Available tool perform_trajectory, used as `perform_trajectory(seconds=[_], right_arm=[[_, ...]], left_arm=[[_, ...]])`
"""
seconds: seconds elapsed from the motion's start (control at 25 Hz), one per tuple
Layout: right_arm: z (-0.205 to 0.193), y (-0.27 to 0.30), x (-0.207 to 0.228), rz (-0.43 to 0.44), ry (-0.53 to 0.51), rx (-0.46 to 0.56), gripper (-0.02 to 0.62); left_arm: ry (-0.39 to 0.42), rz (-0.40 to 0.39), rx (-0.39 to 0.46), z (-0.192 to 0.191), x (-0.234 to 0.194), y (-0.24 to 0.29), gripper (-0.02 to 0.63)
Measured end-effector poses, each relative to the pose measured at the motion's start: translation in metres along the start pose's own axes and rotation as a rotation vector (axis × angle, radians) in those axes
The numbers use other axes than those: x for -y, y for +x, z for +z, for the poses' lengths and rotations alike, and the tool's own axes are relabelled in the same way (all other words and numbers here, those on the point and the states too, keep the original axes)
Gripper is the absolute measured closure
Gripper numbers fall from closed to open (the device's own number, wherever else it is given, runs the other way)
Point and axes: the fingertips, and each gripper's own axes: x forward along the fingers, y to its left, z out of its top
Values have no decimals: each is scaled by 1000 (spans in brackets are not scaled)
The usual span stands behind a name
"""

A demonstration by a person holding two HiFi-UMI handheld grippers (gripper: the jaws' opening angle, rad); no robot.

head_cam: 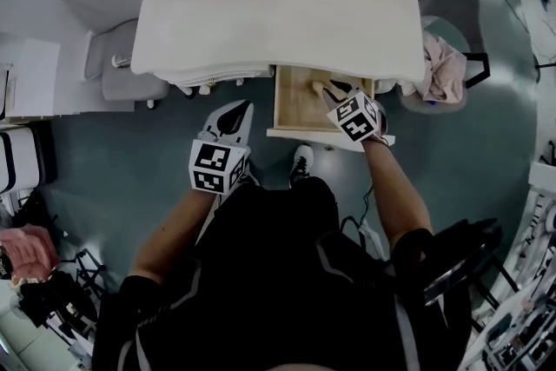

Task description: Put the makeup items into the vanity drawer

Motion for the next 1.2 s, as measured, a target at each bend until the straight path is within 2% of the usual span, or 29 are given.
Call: perform_trajectory(seconds=[0.4, 0.56, 0.72, 0.92, 1.2], right_arm=[[89, -102, 22, -181, 145, 193, 557], [127, -149, 19, -255, 170, 288, 569], [163, -196, 11, -290, 227, 408, 589], [201, -246, 2, -375, 224, 510, 589], [236, -296, -8, -446, 263, 667, 591]], left_arm=[[40, -48, 188, 92, -42, -31, 603], [60, -61, 268, 123, -54, -53, 603], [12, -66, 351, 154, -67, -80, 603], [24, -85, 416, 184, -78, -107, 603], [62, -20, 474, 209, -100, -137, 603]])
